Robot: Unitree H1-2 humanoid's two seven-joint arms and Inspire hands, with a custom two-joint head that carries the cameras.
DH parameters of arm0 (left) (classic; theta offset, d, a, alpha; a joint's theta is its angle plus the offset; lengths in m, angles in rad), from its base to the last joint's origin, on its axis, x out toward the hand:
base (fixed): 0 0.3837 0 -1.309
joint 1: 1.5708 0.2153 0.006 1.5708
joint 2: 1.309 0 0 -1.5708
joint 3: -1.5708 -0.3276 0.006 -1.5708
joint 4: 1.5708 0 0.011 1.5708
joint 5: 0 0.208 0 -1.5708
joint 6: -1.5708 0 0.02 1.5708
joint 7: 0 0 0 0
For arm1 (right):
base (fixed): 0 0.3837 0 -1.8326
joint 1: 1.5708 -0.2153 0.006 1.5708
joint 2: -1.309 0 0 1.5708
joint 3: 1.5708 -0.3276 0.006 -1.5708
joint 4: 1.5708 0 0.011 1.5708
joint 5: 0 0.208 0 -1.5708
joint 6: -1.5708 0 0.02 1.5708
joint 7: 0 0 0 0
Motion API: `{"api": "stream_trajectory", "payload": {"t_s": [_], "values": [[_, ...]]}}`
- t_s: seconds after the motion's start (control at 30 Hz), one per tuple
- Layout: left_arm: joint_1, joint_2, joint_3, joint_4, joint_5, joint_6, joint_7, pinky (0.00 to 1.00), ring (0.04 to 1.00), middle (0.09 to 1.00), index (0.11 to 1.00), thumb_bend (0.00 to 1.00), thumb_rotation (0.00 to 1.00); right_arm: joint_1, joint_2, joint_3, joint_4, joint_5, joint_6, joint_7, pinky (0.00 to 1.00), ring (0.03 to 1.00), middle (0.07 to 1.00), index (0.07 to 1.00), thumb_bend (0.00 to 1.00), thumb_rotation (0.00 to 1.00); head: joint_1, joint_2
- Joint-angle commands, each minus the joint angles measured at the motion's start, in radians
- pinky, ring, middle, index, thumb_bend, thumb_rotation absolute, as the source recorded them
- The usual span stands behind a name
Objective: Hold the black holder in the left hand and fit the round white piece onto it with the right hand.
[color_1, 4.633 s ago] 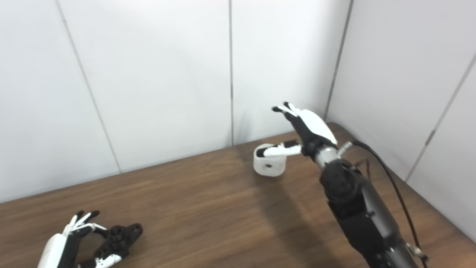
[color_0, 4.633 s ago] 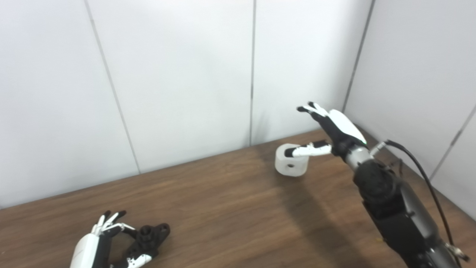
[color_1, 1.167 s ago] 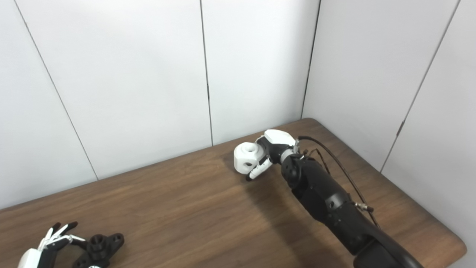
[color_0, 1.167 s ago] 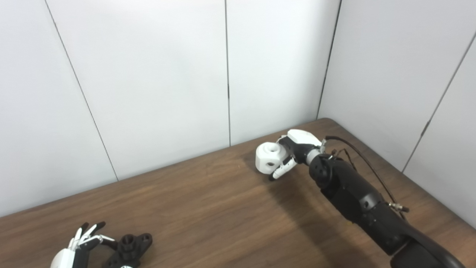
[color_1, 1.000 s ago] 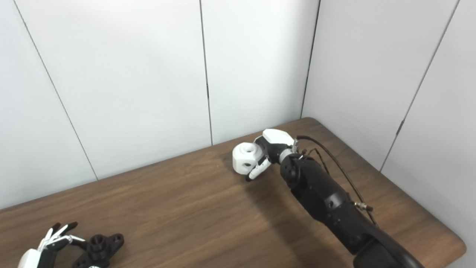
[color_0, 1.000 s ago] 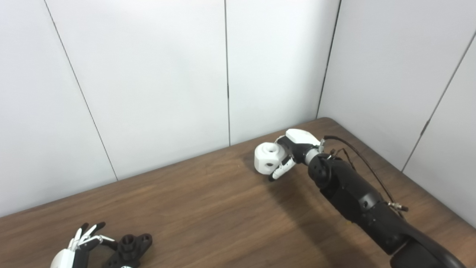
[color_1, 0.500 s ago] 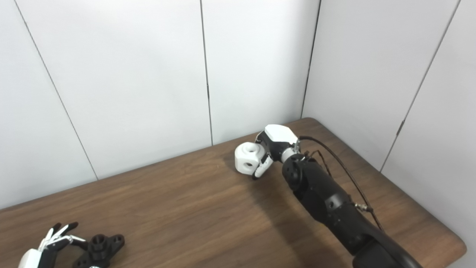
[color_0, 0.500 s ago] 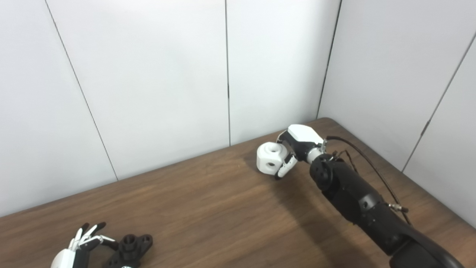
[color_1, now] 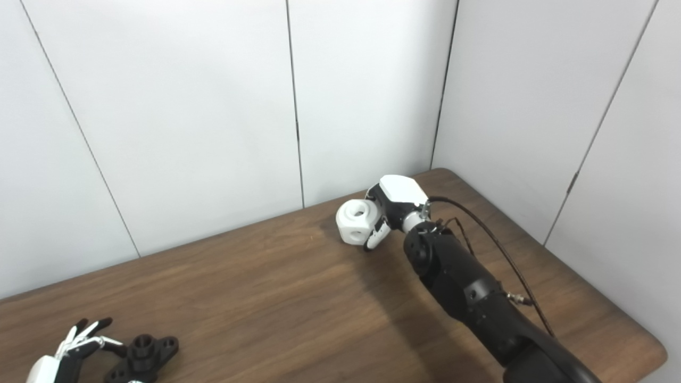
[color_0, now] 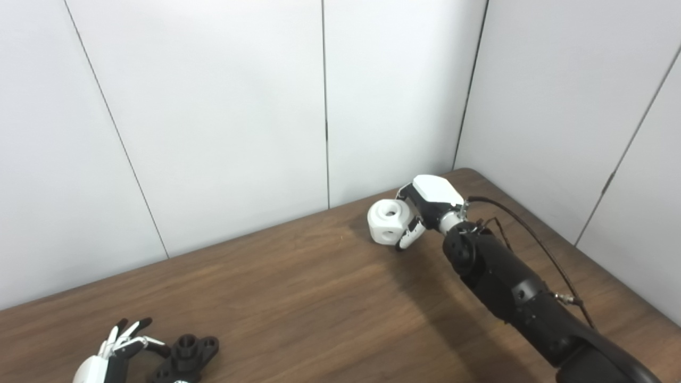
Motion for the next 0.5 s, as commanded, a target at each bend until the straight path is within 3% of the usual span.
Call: {"api": "stream_trajectory", "payload": {"t_s": [0.0, 0.37, 0.47], "values": [[0.034, 0.002, -0.006, 0.023, 0.006, -0.003, 0.014, 1.0, 1.0, 0.888, 0.483, 0.52, 0.04, -0.049, -0.025, -0.009, -0.012, -0.01, -0.022, -0.025, 0.89, 0.846, 0.768, 0.48, 0.52, 0.14, -0.001, 0.001], [0.031, -0.003, -0.014, 0.02, 0.017, 0.013, 0.014, 1.0, 1.0, 0.888, 0.483, 0.52, 0.04, -0.037, -0.009, -0.05, -0.088, 0.057, -0.009, 0.003, 0.88, 0.856, 0.782, 0.478, 0.51, 0.14, 0.015, 0.003], [0.031, -0.004, -0.014, 0.02, 0.015, 0.017, 0.013, 1.0, 1.0, 0.891, 0.483, 0.52, 0.04, -0.034, 0.008, -0.072, -0.13, 0.08, 0.014, 0.011, 0.94, 0.858, 0.767, 0.478, 0.51, 0.14, 0.015, 0.003]]}}
